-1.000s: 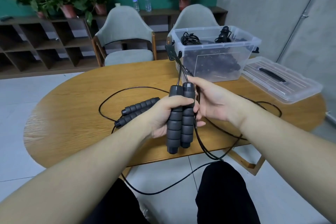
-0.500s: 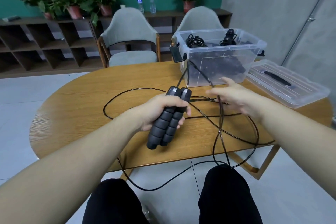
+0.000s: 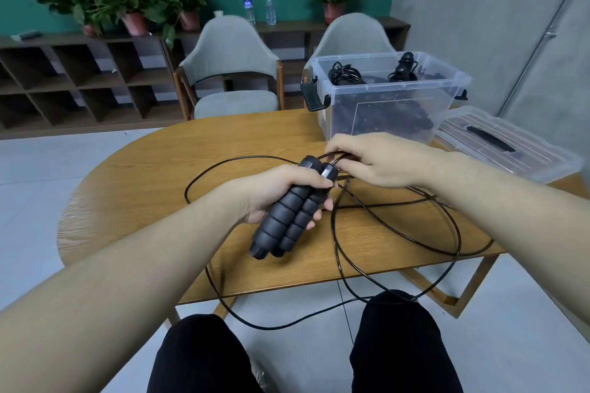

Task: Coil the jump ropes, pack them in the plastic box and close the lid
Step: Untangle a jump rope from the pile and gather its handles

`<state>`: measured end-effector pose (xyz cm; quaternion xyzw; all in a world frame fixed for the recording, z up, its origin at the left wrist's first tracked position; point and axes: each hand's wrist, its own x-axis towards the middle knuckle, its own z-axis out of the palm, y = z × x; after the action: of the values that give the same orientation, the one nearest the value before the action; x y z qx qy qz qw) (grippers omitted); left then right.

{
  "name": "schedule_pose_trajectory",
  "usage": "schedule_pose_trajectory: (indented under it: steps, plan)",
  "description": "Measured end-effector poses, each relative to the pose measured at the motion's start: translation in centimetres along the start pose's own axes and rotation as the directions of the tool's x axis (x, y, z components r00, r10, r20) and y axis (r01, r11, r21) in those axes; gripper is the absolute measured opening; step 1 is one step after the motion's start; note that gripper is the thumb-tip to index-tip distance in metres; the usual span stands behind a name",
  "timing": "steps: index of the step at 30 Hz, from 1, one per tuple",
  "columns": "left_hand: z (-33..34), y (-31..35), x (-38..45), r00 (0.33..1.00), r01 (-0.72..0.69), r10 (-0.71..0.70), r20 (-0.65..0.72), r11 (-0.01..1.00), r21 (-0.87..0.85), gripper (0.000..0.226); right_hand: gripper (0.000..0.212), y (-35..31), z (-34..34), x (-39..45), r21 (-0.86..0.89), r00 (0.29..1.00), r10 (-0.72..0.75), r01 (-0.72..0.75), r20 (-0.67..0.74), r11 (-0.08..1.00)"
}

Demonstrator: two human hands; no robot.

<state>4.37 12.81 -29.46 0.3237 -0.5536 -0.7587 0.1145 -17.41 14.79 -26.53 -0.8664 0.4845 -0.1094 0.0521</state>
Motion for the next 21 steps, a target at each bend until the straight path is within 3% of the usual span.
schedule_pose_trajectory:
  steps: [3, 7, 9, 12, 15, 18, 19, 21]
  plan:
    - [-0.3, -0.4, -0.3, 1.000, 0.000, 0.000, 0.012, 1.000, 0.006, 0.049, 0.026, -0.1, 0.2, -0.3, 0.014, 0.995, 0.048, -0.049, 0.088, 0.999]
    - [-0.4, -1.6, -0.7, 1.000, -0.003, 0.003, -0.004, 0.999, 0.033, 0.049, 0.017, 0.4, 0.1, -0.4, -0.024, 0.989, 0.103, -0.101, 0.102, 0.995]
    - [-0.3, -2.1, -0.6, 0.997, -0.002, 0.008, -0.074, 0.996, 0.084, 0.047, 0.016, 0.7, -0.1, -0.4, -0.027, 0.982, 0.156, -0.154, 0.101, 0.988]
    - [0.2, -2.6, 0.0, 0.958, -0.100, 0.139, -0.249, 0.981, 0.165, 0.040, 0.023, 0.5, -0.3, -0.1, 0.031, 0.967, 0.244, -0.247, 0.072, 0.969]
    - [1.1, -2.8, 0.6, 0.895, -0.231, 0.248, -0.371, 0.969, 0.091, 0.030, 0.044, -0.8, -0.1, 0.2, 0.216, 0.942, 0.336, -0.324, -0.020, 0.921]
    - [1.8, -2.5, 1.2, 0.849, -0.299, 0.246, -0.467, 0.953, -0.041, 0.054, 0.053, -2.5, 1.3, 0.4, 0.574, 0.861, 0.505, -0.384, -0.059, 0.723]
    - [2.0, -2.3, 1.5, 0.837, -0.315, 0.232, -0.495, 0.945, -0.089, 0.065, 0.050, -3.1, 1.8, 0.4, 0.615, 0.839, 0.537, -0.381, -0.083, 0.690]
    - [2.0, -2.2, 2.1, 0.808, -0.347, 0.201, -0.554, 0.922, -0.172, 0.085, 0.044, -4.5, 2.7, 0.2, 0.554, 0.837, 0.530, -0.380, -0.135, 0.741]
